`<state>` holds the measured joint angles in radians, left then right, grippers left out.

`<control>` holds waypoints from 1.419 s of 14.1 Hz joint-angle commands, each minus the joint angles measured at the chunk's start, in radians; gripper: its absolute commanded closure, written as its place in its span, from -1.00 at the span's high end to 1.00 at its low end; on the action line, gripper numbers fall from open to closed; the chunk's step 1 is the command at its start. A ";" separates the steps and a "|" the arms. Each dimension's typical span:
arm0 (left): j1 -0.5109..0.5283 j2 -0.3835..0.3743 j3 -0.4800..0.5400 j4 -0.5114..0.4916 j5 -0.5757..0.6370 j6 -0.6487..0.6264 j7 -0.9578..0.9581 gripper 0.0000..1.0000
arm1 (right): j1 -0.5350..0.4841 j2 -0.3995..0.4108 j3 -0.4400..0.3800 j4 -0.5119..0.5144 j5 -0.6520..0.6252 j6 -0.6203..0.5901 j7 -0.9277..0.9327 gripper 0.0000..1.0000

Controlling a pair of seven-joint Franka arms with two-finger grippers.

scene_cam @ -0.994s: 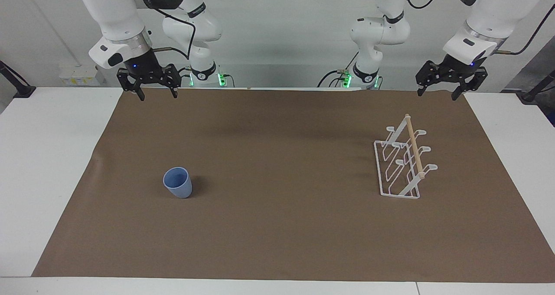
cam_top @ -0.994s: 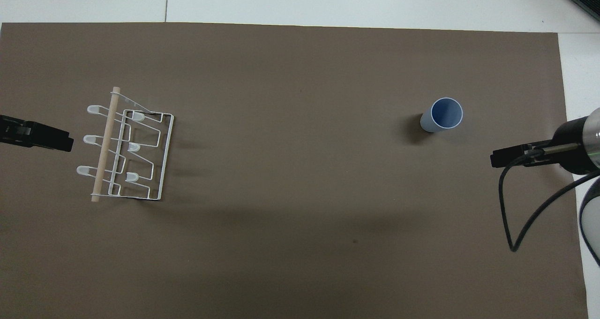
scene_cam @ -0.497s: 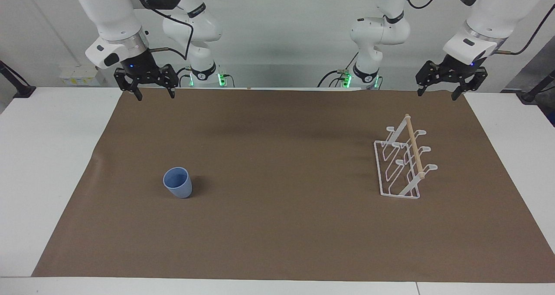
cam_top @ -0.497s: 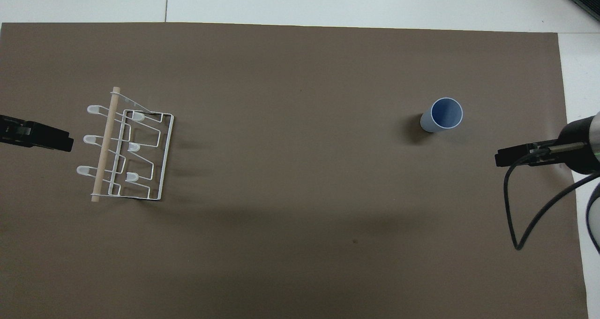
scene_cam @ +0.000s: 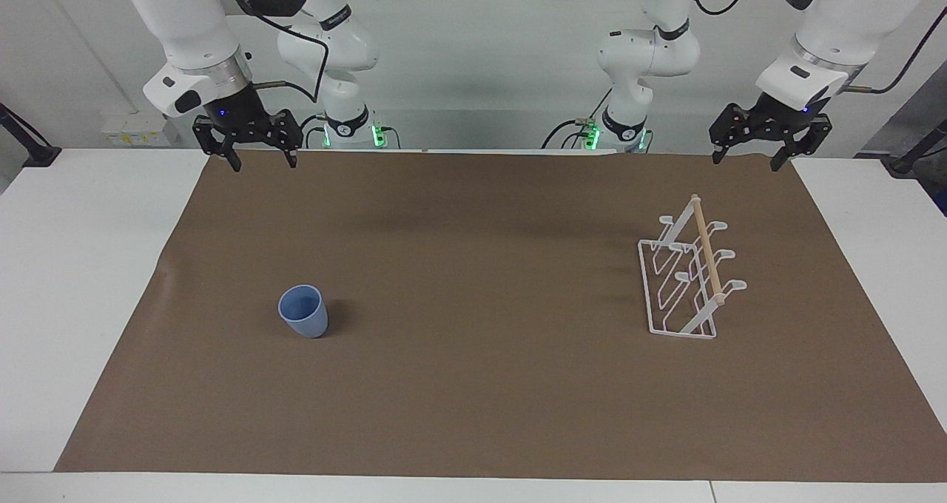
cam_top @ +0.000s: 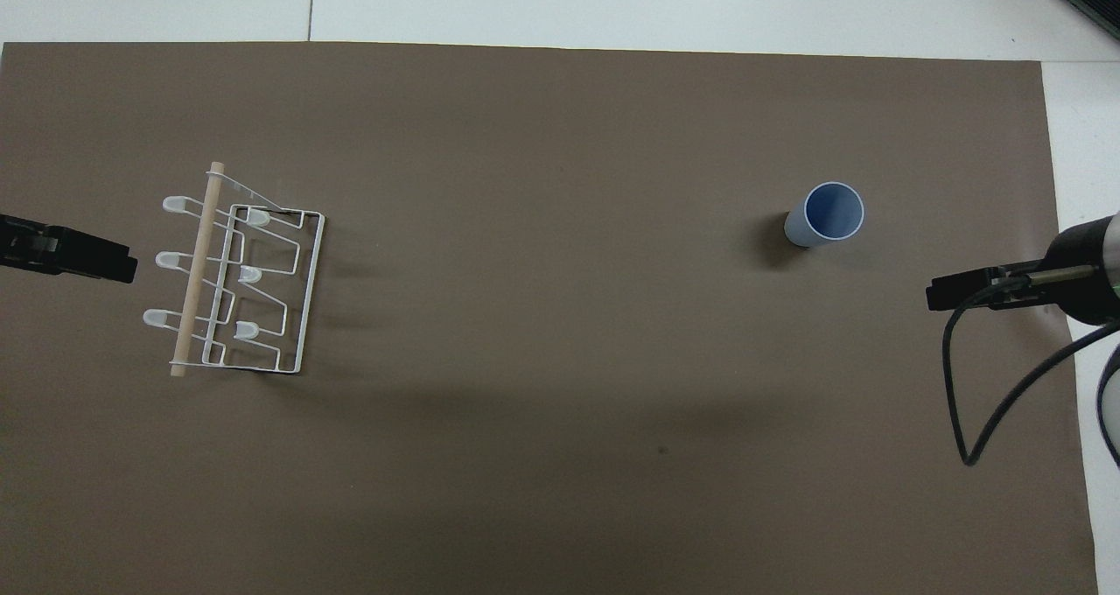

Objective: Hang cup on cup holder

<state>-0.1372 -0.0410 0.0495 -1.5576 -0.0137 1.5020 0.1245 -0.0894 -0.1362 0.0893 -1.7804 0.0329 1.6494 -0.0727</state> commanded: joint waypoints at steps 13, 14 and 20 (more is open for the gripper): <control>0.008 -0.025 -0.003 -0.032 -0.009 0.011 -0.005 1.00 | -0.023 -0.011 0.007 -0.011 0.022 0.026 0.011 1.00; 0.008 -0.025 -0.003 -0.032 -0.009 0.012 -0.005 1.00 | -0.023 -0.011 0.007 -0.011 0.022 0.036 0.011 1.00; 0.008 -0.025 -0.005 -0.032 -0.009 0.011 -0.003 1.00 | -0.046 -0.010 0.007 -0.011 0.022 0.038 0.002 1.00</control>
<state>-0.1372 -0.0410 0.0493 -1.5576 -0.0137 1.5020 0.1245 -0.1161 -0.1362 0.0892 -1.7802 0.0329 1.6701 -0.0724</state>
